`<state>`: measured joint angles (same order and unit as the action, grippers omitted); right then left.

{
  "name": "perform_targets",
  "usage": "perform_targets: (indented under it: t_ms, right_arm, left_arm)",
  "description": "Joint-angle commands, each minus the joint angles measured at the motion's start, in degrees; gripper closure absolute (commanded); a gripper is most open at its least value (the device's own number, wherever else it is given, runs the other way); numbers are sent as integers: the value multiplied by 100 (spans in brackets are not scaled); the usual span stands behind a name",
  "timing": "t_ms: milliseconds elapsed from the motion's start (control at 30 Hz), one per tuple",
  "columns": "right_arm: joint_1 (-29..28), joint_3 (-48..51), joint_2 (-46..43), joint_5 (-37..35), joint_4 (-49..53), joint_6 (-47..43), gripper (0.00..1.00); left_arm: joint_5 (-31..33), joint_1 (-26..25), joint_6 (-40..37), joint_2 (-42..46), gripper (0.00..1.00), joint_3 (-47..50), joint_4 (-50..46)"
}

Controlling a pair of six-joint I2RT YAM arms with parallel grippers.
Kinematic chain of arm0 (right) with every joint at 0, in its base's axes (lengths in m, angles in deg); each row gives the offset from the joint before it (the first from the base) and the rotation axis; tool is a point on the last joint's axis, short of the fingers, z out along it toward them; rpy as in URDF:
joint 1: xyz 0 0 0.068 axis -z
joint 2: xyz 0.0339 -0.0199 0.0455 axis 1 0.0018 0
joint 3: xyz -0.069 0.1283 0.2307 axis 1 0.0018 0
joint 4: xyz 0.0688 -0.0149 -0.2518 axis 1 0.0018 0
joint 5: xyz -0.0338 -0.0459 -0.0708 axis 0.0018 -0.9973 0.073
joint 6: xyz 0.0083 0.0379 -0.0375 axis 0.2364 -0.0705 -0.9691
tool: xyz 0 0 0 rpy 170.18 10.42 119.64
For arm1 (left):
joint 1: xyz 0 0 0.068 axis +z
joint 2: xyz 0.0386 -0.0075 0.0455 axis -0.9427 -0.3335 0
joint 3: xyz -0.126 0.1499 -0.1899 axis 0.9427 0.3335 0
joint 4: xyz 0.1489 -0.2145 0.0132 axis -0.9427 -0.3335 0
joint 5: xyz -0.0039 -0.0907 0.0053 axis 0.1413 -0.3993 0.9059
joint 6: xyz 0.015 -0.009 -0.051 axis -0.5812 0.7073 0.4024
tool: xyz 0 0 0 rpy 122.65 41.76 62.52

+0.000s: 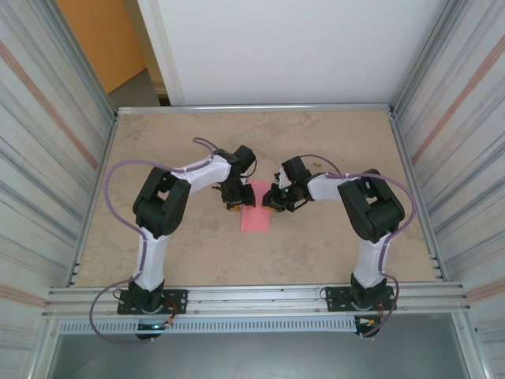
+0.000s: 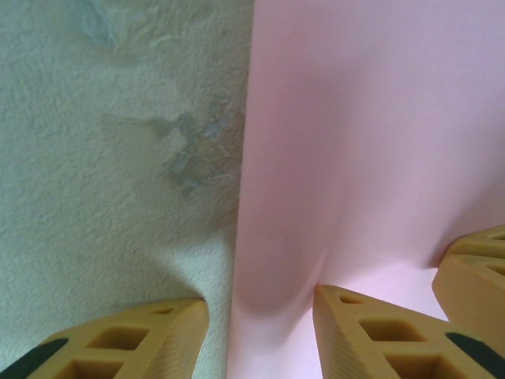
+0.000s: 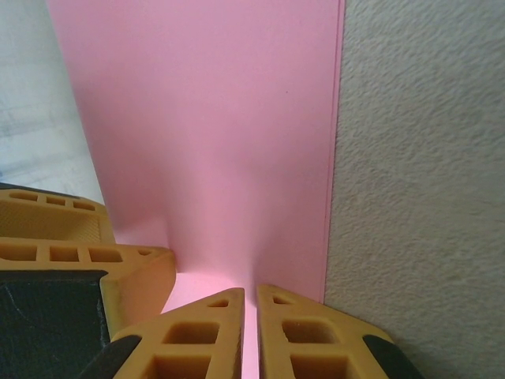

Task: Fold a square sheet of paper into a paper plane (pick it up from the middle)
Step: Hold the square sheet of paper at the center of the table, then first fold the square sheet of paper in half at the center of the table.

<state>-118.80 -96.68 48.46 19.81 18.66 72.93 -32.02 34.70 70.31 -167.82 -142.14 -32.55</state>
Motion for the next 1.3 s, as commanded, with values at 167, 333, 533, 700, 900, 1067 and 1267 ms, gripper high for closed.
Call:
perform_targets:
  t_ms: [167,333,533,700,900,1067,1267]
  right_arm:
    - [28,54,465,-398,726,-382,88]
    - [95,-51,734,-609,1291,-709,89]
    - [110,-336,996,-800,1851,-999,89]
    - [105,-504,1094,-859,2033,-1048,89]
    - [104,-569,1105,-965,2111,-997,89]
    - [104,-568,1144,-1016,2152,-987,90]
    - [104,-543,1131,-1027,2169,-978,90]
  left_arm:
    - [-144,-215,-101,-1041,55,748,586]
    - [-435,39,-127,-130,53,743,621]
    - [-707,311,-1,1115,49,644,818]
    - [-710,458,75,1747,50,897,1143]
    - [-1569,444,52,1976,65,1389,2151]
    - [-2133,288,127,1750,76,1537,2772]
    - [-2149,237,73,1367,89,1534,2728]
